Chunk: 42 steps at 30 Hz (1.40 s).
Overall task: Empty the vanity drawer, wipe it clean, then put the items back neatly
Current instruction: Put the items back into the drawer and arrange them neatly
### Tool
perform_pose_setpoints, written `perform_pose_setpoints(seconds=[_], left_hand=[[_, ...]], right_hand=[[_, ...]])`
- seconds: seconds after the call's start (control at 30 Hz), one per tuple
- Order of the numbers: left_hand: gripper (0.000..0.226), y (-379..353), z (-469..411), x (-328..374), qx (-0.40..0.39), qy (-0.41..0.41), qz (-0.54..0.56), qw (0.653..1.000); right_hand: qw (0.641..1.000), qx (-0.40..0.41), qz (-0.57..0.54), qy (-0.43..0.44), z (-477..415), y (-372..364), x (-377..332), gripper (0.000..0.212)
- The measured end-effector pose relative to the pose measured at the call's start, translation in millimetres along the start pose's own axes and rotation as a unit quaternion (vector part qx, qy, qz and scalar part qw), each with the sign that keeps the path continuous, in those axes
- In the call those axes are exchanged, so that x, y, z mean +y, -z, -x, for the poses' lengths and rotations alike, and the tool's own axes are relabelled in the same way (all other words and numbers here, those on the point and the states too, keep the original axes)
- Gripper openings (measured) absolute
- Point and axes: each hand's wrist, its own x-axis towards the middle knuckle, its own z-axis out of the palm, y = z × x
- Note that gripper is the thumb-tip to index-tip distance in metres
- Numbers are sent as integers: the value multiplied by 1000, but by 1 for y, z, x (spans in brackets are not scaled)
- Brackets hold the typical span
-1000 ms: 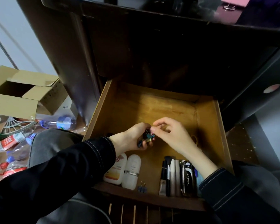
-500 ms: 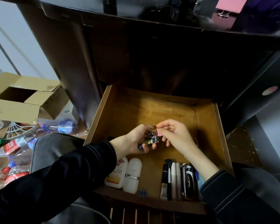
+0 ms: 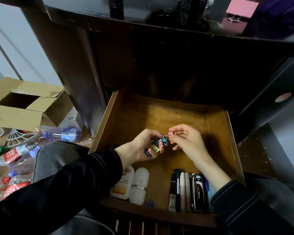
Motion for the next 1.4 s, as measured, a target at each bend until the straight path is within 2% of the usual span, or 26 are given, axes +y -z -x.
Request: perform_pose_setpoints(seconds=[0.3,0.5,0.63,0.77,0.9,1.0,1.07,1.2,1.3,1.4], left_hand=[[16,2,-1,2,5,-21,32,999],[21,6,-2,5,59,-54,57,995],[23,8,-2,4,81,-52,61,994],[24,7,-3,5,55,-51,68,995],[22,6,-2,5,29,-44,56,997],[17,5,-2,4,18,-29,38,999],[14,4,-2,2,6,-19,21,1000],[18,3,-2,0,-4,-9,-14,1000],[16,2,-2,0,-12,-12,-31,999],[10,3,0,2,12,-27,-8,1000]], right_hand=[[999,3,35,7,2,-1,0,28],[998,-15,42,-43,2,3,0,38],[992,-30,-54,-110,2,4,0,32],[976,-50,-137,-162,0,5,1,32],[963,-61,-196,-175,0,4,2,30],[955,-43,-227,-185,0,1,1,18],[964,-38,-196,-174,0,-2,0,13],[994,-41,-32,-95,2,-6,3,11],[998,-41,18,-53,3,-5,4,4],[997,-25,70,-12,1,3,6,13]])
